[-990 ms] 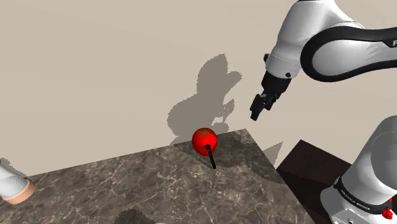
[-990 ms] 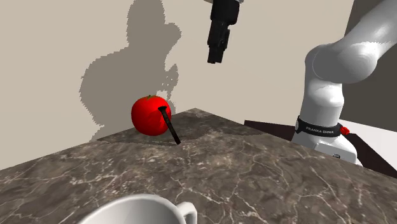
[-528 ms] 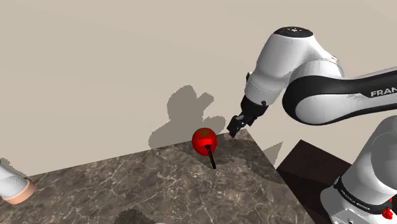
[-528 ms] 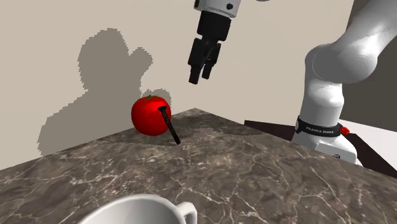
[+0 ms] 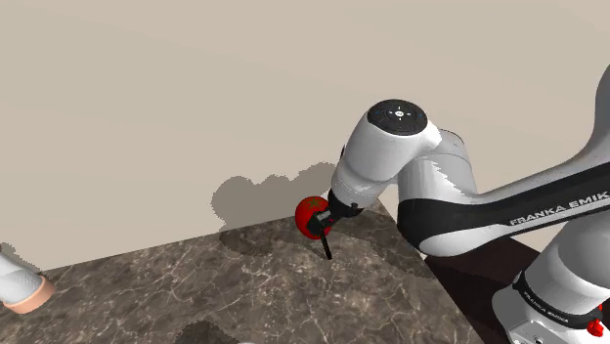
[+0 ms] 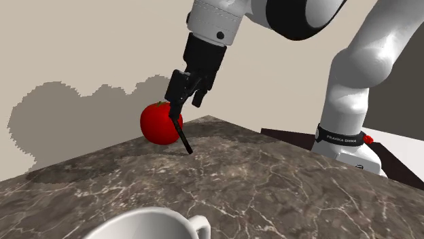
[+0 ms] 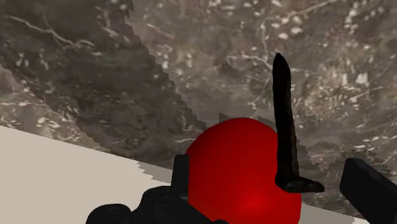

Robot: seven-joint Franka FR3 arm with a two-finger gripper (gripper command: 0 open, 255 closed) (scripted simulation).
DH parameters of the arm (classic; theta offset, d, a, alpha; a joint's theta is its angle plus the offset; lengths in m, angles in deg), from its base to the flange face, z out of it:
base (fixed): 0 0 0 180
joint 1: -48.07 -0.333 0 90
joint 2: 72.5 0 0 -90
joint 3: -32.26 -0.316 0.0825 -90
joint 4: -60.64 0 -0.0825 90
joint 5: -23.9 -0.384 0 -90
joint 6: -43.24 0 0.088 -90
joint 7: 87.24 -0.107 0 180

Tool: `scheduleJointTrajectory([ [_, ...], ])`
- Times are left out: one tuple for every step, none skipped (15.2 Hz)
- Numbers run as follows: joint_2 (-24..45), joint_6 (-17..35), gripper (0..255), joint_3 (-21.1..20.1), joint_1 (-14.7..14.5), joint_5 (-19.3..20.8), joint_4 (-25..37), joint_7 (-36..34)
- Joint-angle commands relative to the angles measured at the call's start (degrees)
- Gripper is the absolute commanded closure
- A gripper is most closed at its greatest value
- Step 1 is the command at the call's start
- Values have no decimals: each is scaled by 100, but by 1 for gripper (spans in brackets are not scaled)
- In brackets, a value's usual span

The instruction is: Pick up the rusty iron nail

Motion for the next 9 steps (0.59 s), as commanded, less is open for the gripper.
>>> scheduleJointTrajectory([
  [369, 233, 0, -705, 582, 563, 237, -718],
  [423, 313, 0, -790, 662, 631, 207, -787],
  [479, 392, 0, -879, 747, 708, 178, -862],
  [537, 470, 0, -973, 838, 792, 151, -943],
  [597, 548, 0, -1073, 937, 883, 126, -1029],
  [658, 625, 0, -1180, 1045, 982, 102, -1120],
  [722, 700, 0, -1295, 1163, 1091, 80, -1219],
  [788, 774, 0, -1419, 1292, 1209, 60, -1325],
  [826, 816, 0, -1497, 1373, 1280, 50, -1388],
])
